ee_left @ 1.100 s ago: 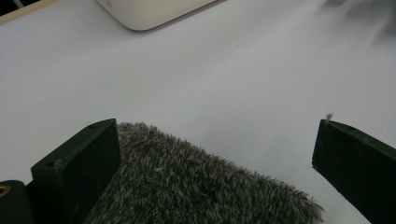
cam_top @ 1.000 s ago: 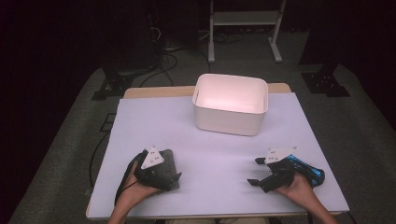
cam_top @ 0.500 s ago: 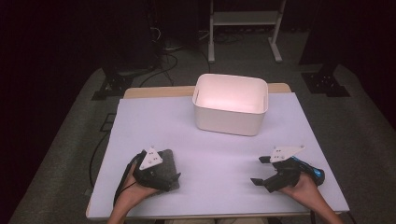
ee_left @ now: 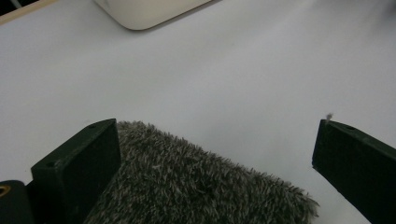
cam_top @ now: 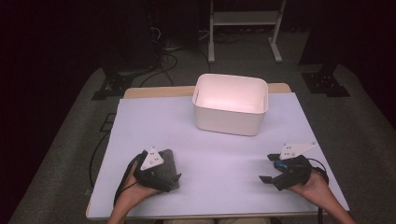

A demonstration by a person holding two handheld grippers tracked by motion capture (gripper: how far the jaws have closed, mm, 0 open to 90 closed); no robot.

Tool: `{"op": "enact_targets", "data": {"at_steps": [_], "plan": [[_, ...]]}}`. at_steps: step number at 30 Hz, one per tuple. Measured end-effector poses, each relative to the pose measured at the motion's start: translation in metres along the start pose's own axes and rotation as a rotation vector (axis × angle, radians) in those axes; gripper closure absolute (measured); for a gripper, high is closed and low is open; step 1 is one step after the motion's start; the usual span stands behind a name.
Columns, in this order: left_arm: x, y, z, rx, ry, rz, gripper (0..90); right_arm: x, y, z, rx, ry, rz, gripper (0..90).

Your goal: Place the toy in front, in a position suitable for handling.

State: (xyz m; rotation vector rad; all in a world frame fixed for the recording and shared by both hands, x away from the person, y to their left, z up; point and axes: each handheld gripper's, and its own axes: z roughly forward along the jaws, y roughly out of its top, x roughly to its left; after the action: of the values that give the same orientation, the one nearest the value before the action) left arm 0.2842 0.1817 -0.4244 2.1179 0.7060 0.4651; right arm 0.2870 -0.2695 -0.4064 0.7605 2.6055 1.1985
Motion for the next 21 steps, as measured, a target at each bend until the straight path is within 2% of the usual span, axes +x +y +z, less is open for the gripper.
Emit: {"op": "enact_targets", "data": {"at_steps": [13,21], "plan": [[0.003,-0.002,-0.002,0.004,0.012,-0.004,0.7,-0.015,-0.01,-0.037,0.028,-0.06,0.022,12.8],[0.002,-0.002,-0.001,0.006,0.008,-0.005,0.7,-0.028,-0.023,-0.048,0.062,-0.083,0.044,12.8]]}}
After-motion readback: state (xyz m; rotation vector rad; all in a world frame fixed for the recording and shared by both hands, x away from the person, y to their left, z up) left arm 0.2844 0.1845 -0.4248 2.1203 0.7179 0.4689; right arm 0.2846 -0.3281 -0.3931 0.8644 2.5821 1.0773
